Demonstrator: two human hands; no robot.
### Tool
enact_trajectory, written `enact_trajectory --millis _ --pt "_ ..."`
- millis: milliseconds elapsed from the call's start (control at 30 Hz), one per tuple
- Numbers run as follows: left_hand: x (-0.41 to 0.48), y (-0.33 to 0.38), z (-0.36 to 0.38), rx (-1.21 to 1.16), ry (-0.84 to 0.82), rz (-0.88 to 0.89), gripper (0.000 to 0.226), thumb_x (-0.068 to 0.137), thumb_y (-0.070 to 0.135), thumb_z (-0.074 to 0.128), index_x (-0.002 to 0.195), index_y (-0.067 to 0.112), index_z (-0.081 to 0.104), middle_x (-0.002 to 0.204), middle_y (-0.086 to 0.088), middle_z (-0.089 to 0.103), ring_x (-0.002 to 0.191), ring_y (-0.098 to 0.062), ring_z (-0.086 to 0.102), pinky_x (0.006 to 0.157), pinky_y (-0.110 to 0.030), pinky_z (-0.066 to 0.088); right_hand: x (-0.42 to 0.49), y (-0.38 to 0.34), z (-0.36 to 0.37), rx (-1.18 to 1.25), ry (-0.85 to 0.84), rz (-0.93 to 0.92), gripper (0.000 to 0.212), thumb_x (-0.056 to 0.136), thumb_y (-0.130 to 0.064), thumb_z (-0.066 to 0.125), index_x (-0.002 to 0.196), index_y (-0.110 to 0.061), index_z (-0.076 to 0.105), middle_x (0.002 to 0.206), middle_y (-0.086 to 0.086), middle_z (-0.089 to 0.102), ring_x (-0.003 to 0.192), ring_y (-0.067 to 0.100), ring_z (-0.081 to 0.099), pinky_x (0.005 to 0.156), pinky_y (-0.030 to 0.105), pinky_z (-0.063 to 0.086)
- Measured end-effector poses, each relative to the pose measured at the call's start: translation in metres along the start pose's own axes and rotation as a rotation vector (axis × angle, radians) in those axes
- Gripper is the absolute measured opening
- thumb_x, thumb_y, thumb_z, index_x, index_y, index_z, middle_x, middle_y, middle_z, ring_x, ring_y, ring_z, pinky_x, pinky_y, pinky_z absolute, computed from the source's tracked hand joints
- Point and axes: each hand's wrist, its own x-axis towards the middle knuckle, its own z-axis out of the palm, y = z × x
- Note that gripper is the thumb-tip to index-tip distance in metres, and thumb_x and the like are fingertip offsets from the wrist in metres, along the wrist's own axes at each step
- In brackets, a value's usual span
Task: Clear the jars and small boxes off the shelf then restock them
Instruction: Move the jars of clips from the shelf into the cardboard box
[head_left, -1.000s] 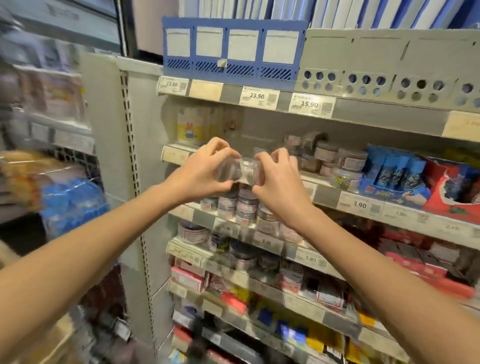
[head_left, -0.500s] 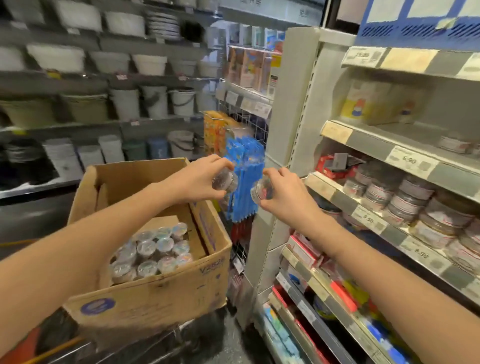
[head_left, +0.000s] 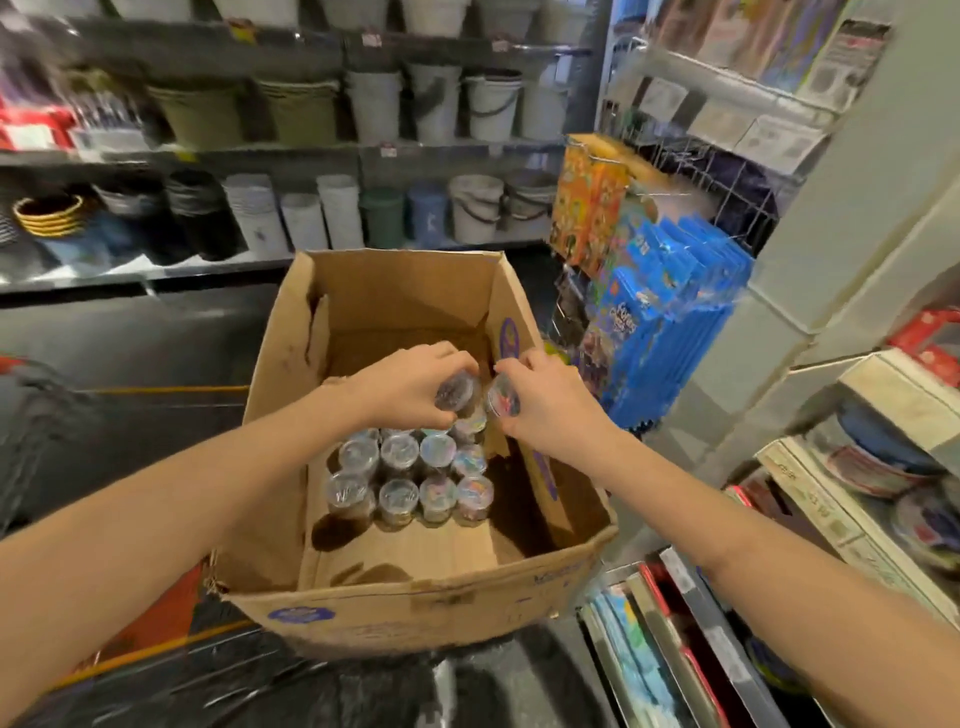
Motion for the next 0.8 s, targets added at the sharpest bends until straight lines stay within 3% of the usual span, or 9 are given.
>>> enact_trajectory --millis 200,333,500,600,733,800 --pt "0.006 -0.039 0.047 0.174 -0.105 -0.057 0.058 0.084 0.043 0.057 0.136 0.025 0.039 0.131 0.0 0.048 0.11 -0.02 0.052 0.079 -0.032 0.038 0.055 0.003 0.069 -0.006 -0.222 0.041 0.049 0.093 -0.022 0.052 0.137 -0.013 0.032 0.125 0.012 0.048 0.115 0.036 0.048 0.091 0.047 0.042" --pt "0.003 -0.047 0.079 0.156 -0.256 -0.073 0.055 0.087 0.044 0.056 0.133 0.021 0.039 0.132 -0.003 0.04 0.111 -0.023 0.05 0.093 -0.04 0.036 0.079 0.0 0.112 -0.047 -0.325 0.12 0.044 0.092 -0.021 0.053 0.131 -0.01 0.034 0.123 0.015 0.05 0.113 0.04 0.05 0.089 0.048 0.041" --pt "-0.008 -0.044 0.113 0.175 -0.35 -0.081 0.04 0.084 0.033 0.059 0.119 0.019 0.046 0.132 -0.009 0.033 0.106 -0.026 0.052 0.092 -0.044 0.033 0.095 -0.001 0.154 -0.006 -0.462 0.213 0.065 0.087 -0.022 0.06 0.141 -0.016 0.025 0.13 0.017 0.046 0.119 0.04 0.046 0.096 0.048 0.037" --pt "-0.011 -0.037 0.132 0.271 -0.415 -0.057 0.04 0.087 0.026 0.057 0.123 0.016 0.042 0.133 -0.012 0.035 0.102 -0.032 0.054 0.088 -0.044 0.034 0.099 0.003 0.169 0.025 -0.478 0.27 0.063 0.088 -0.021 0.058 0.141 -0.016 0.024 0.129 0.018 0.045 0.119 0.04 0.044 0.097 0.049 0.036" --pt "-0.015 -0.034 0.15 0.394 -0.478 -0.034 0.057 0.092 0.02 0.055 0.141 0.01 0.028 0.142 -0.017 0.031 0.111 -0.038 0.052 0.098 -0.049 0.032 0.099 0.008 0.185 0.042 -0.458 0.304 0.065 0.088 -0.017 0.057 0.143 -0.014 0.022 0.13 0.019 0.043 0.122 0.042 0.042 0.099 0.051 0.035" --pt "-0.015 -0.035 0.152 0.413 -0.471 -0.034 0.052 0.09 0.017 0.056 0.136 0.009 0.035 0.136 -0.016 0.037 0.111 -0.037 0.052 0.098 -0.048 0.032 0.1 0.009 0.192 0.073 -0.434 0.312 0.061 0.088 -0.014 0.054 0.142 -0.013 0.024 0.13 0.02 0.043 0.12 0.042 0.043 0.098 0.051 0.036"
